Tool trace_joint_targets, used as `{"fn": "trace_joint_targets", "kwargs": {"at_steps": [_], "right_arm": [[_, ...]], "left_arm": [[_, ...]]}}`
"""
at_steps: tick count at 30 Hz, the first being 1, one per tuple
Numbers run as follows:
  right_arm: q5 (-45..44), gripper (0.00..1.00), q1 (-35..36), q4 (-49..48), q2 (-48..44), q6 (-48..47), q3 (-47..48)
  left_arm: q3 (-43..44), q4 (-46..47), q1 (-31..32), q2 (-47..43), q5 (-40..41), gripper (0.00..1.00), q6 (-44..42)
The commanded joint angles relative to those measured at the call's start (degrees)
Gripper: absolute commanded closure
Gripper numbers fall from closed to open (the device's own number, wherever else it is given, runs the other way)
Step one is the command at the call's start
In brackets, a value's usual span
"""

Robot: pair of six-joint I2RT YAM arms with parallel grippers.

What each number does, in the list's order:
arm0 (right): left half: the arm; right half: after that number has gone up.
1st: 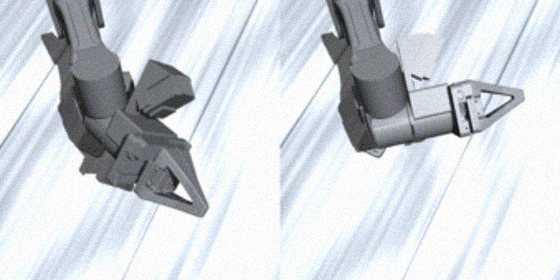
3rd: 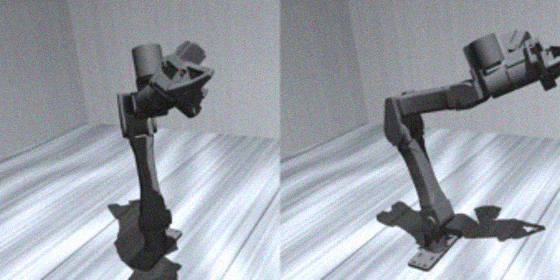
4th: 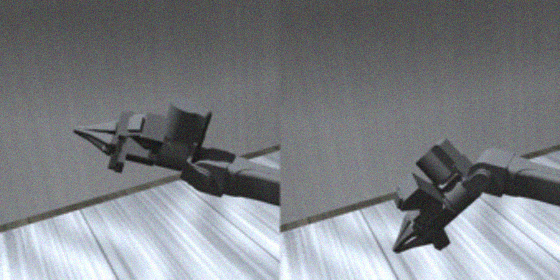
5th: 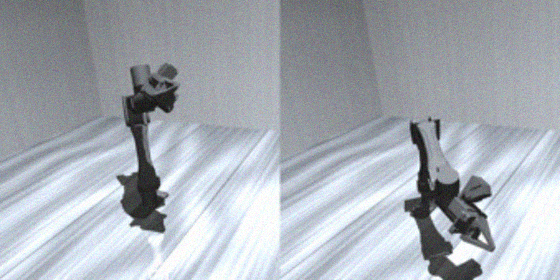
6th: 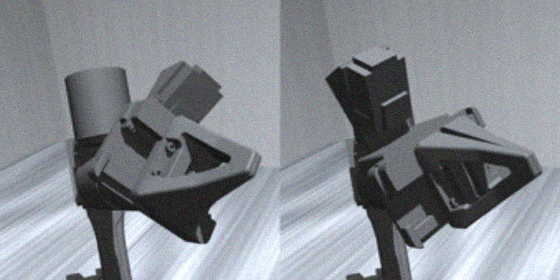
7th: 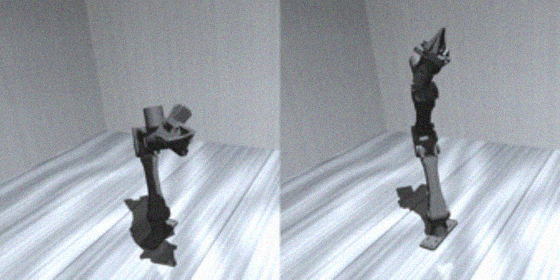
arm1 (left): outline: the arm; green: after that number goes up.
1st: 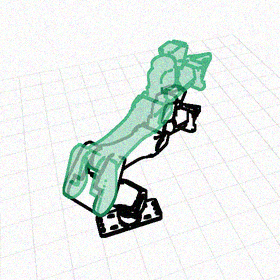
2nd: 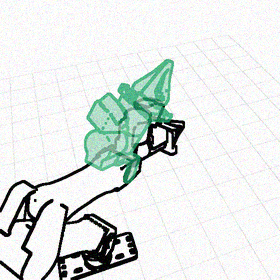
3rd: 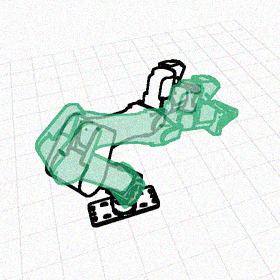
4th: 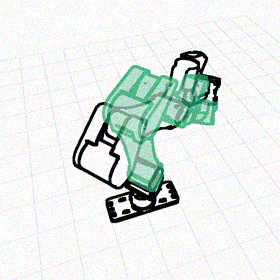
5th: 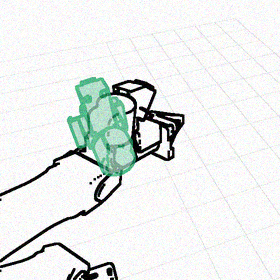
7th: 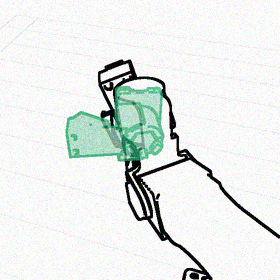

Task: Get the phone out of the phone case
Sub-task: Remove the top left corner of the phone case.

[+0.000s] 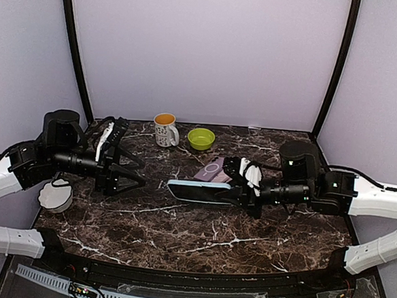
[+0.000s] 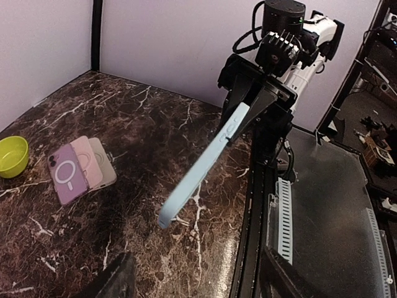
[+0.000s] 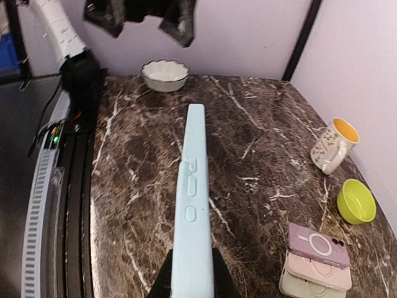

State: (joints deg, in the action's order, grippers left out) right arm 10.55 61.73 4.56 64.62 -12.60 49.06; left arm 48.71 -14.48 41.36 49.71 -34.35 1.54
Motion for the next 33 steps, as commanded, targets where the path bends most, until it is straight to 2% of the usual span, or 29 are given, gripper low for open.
{"fn": "trace_joint_targets", "kwargs": {"at_steps": [1,3,5,9,13,16,27,33], "right_arm": [[7.9,1.0,0.8,-2.8,-1.9,-11.4,1.7],[7.0,1.0,0.8,-3.1,-1.4,-10.3,2.2],[10.4,1.0,1.0,-0.5,-1.2,-12.1,2.9],[13.4,1.0,1.4,0.4,-1.0,-11.7,3.9],[14.5,1.0,2.0,2.7,0.1,-13.3,6.2],[14.4,1.0,2.3,1.0,-0.2,-15.6,5.6],[8.6,1.0,5.6,-2.7,-1.3,-29.9,1.6],[11.5,1.0,5.8,-2.7,-0.6,-30.4,1.9]], "left_arm": [[-1.2,0.7,0.2,-1.6,-7.0,0.3,-8.5],[-2.9,1.5,0.2,-3.4,-8.3,0.31,-12.9],[-5.5,2.5,0.3,-6.4,-10.7,0.32,-19.1],[-7.9,4.3,0.3,-8.4,-17.4,0.34,-24.5],[-8.2,4.5,0.3,-7.1,-21.2,0.36,-26.3],[-8.4,5.0,0.6,-5.9,-21.6,0.38,-26.8],[-10.8,12.7,6.1,-1.0,-16.9,0.42,-25.5],[-11.3,13.5,8.0,1.2,-17.5,0.45,-25.8]]}}
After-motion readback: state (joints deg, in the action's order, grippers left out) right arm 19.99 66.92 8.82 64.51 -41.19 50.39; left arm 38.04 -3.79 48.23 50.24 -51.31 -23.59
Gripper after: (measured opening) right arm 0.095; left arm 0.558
